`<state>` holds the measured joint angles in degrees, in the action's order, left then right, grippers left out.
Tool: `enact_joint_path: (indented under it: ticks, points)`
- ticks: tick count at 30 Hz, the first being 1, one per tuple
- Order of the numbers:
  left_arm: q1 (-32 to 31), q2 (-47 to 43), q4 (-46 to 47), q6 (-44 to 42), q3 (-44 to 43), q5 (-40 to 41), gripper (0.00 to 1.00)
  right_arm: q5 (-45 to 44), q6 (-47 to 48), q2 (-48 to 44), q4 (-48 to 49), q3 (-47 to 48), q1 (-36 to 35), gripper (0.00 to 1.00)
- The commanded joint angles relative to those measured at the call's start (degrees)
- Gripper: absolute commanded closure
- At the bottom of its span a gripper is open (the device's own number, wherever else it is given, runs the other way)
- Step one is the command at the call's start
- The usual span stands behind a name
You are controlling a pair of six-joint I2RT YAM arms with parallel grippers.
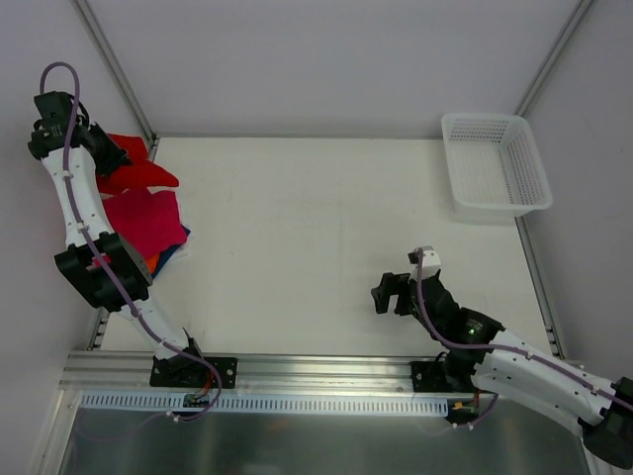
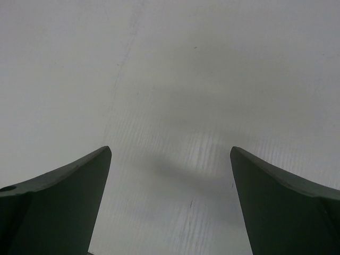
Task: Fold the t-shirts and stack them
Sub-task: Neatly place the folded tshirt to the corner
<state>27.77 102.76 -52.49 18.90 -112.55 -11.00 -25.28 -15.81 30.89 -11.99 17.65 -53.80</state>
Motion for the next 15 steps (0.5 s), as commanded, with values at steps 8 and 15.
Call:
enact_joint_path:
  ticks: [8, 15]
  points:
    - [-0.08, 6.05, -0.24, -1.76, 6.1, 8.17, 1.0, -0.21, 0.25, 4.26, 4.6, 2.04, -0.43, 0.0]
    - [0.97, 1.48, -0.16, 1.05, 12.62, 20.75, 1.0, 0.31, 0.52, 3.56, 4.87, 1.16, -0.52, 0.01]
